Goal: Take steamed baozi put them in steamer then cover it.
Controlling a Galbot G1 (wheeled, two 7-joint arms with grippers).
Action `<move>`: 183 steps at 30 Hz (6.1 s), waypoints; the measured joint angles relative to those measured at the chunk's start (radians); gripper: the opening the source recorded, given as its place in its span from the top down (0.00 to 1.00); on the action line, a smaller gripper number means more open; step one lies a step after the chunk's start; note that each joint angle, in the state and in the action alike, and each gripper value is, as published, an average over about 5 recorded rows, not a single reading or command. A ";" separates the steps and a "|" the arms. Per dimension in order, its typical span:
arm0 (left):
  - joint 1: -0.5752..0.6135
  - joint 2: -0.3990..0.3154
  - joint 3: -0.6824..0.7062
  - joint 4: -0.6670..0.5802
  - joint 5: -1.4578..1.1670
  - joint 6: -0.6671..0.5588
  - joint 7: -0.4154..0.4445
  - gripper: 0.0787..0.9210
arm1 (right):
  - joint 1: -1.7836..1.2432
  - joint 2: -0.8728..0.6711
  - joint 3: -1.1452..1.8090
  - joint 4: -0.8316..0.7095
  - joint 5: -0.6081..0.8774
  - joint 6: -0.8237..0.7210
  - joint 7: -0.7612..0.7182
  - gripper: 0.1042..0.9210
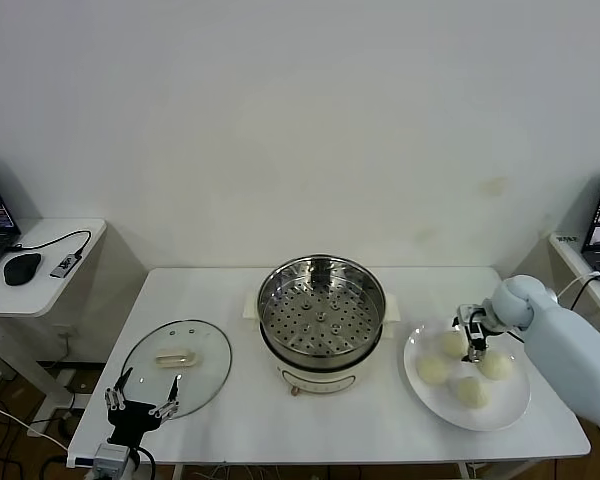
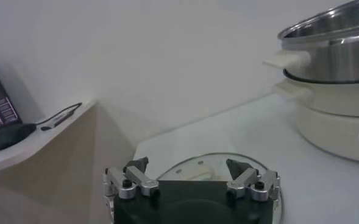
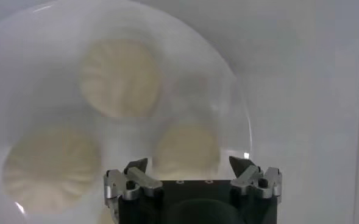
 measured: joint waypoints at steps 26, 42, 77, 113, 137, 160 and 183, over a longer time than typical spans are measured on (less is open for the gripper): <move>-0.011 0.002 0.014 -0.007 0.000 0.001 0.003 0.12 | 0.201 -0.123 -0.104 0.121 0.232 -0.068 -0.091 0.42; -0.018 0.002 -0.003 -0.038 -0.007 0.001 0.000 0.12 | 0.651 0.062 -0.425 0.005 0.486 -0.018 -0.176 0.43; 0.018 -0.027 -0.014 -0.054 0.025 -0.002 -0.016 0.12 | 0.658 0.459 -0.538 -0.113 0.028 0.864 -0.059 0.44; 0.008 -0.042 0.002 -0.036 0.003 0.009 -0.002 0.12 | 0.560 0.576 -0.464 -0.245 -0.181 0.894 0.017 0.16; 0.022 -0.029 0.002 -0.081 0.001 0.044 0.013 0.12 | 0.812 0.151 -0.624 0.113 0.469 0.131 -0.197 0.12; 0.042 -0.029 0.016 -0.098 0.007 0.064 0.022 0.12 | 0.523 -0.214 -0.460 0.330 0.446 -0.341 -0.258 0.12; 0.043 -0.034 0.016 -0.073 0.022 0.064 0.021 0.12 | 0.264 -0.154 -0.393 0.293 0.332 -0.304 -0.194 0.12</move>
